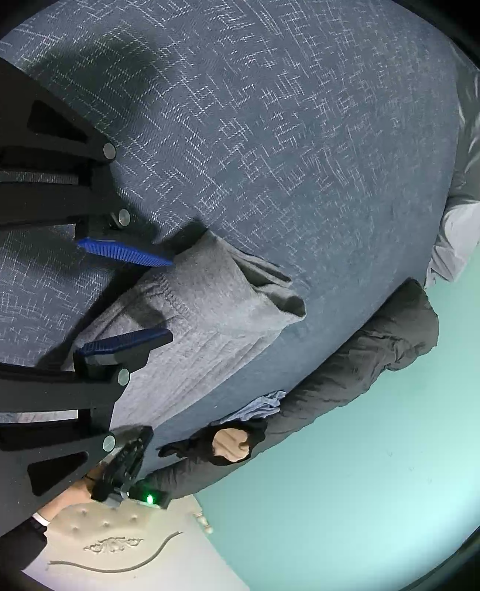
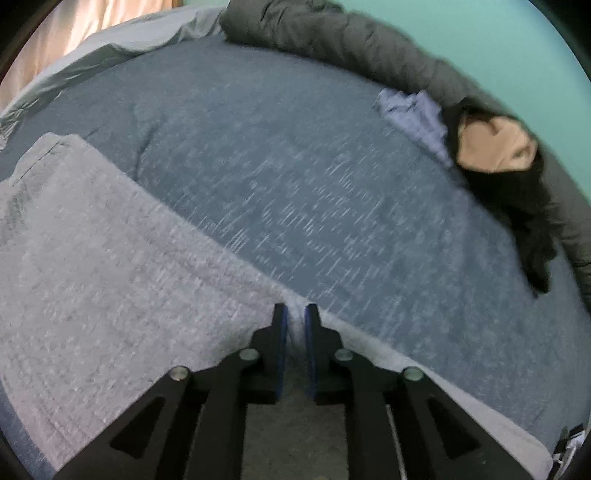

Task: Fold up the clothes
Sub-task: 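Reach the right gripper to the loose sweatshirt end and pinch it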

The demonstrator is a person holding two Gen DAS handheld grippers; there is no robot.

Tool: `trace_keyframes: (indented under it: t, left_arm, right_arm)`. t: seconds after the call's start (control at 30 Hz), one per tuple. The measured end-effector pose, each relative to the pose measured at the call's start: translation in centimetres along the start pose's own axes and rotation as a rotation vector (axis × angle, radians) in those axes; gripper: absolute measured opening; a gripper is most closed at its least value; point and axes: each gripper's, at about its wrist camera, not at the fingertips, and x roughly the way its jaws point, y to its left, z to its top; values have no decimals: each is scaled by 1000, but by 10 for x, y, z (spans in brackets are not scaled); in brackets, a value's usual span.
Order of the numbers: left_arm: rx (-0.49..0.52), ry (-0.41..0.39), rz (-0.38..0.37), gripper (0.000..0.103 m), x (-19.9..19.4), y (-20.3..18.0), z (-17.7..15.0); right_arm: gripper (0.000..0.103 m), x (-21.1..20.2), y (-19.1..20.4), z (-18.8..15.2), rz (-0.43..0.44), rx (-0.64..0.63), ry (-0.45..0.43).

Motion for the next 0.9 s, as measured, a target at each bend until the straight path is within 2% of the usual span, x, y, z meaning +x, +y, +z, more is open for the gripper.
trace_keyframes:
  t: [0.1, 0.2, 0.27, 0.33, 0.43, 0.47, 0.57, 0.7, 0.83, 0.9]
  left_arm:
    - [-3, -2, -4, 38, 1, 0, -1]
    - [-14, 5, -16, 37, 4, 4, -4]
    - [-20, 5, -21, 33, 8, 6, -6]
    - [-23, 1, -22, 29, 9, 7, -7]
    - [-18, -9, -23, 27, 9, 8, -8]
    - [-16, -13, -21, 26, 8, 8, -8]
    - [-17, -22, -22, 26, 6, 6, -9]
    - [-32, -22, -11, 26, 5, 6, -15]
    - [-38, -40, 10, 26, -5, 0, -22]
    - [-21, -53, 14, 26, -13, -7, -26]
  right_arm:
    - [11, -22, -2, 0, 7, 50, -89]
    - [11, -32, 2, -8, 128, 117, -111]
    - [11, -28, 9, -12, 174, 117, -79]
    - [11, -15, 14, -20, 175, 118, -30]
    - [10, 12, 1, -31, 178, 200, 50]
    - [8, 14, -2, -32, 188, 216, 46]
    - [8, 3, -13, -29, 125, 232, 8]
    - [12, -41, -48, -43, 105, 306, -82]
    - [16, -83, -96, -87, 67, 425, -118]
    - [25, -104, -124, -117, 41, 496, -129]
